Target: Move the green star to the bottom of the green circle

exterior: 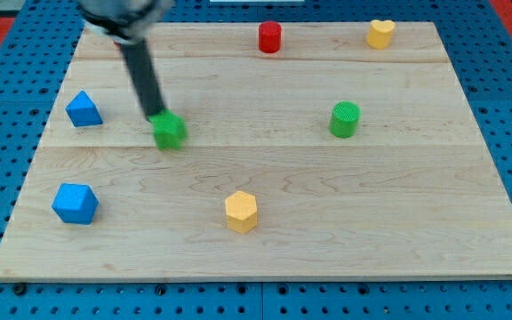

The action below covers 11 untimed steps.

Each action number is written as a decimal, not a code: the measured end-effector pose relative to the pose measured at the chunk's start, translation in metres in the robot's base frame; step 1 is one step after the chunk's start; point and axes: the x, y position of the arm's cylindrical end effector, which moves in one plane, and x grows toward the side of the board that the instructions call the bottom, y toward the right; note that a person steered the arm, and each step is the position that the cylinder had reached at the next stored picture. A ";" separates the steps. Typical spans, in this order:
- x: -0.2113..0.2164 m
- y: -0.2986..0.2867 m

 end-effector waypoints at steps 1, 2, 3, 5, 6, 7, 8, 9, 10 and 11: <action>0.032 0.134; 0.028 0.093; -0.010 0.033; 0.038 0.091; 0.039 0.118; 0.012 0.012; 0.046 -0.018; 0.083 0.088; 0.074 0.162; 0.063 0.093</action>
